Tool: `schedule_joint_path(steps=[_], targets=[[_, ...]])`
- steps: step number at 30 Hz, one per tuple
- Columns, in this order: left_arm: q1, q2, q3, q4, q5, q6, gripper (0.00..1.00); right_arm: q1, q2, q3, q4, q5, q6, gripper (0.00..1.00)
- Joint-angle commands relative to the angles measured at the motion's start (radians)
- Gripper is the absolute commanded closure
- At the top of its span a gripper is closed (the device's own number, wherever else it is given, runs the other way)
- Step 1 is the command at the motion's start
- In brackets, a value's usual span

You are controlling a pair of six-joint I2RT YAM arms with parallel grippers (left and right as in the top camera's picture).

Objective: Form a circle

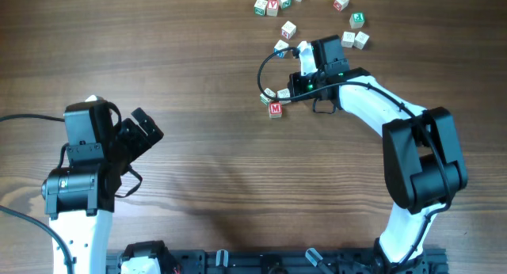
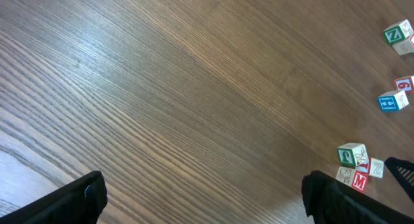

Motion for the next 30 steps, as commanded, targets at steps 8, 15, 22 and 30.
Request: schedule_joint_path(steps=[8, 15, 22, 30], targets=[[0.005, 0.001, -0.003, 0.002, -0.013, -0.007, 0.00, -0.001, 0.013, -0.003, -0.040, 0.125, 0.099, 0.96], [0.005, 0.001, -0.003, 0.002, -0.013, -0.007, 0.00, 0.010, 0.013, -0.003, -0.084, 0.103, 0.095, 0.96], [0.005, 0.001, -0.003, 0.002, -0.013, -0.007, 0.00, 0.016, 0.013, -0.003, -0.084, 0.084, 0.088, 0.96], [0.005, 0.001, -0.003, 0.002, -0.013, -0.007, 0.00, 0.016, 0.013, -0.003, -0.084, 0.062, 0.100, 0.95]])
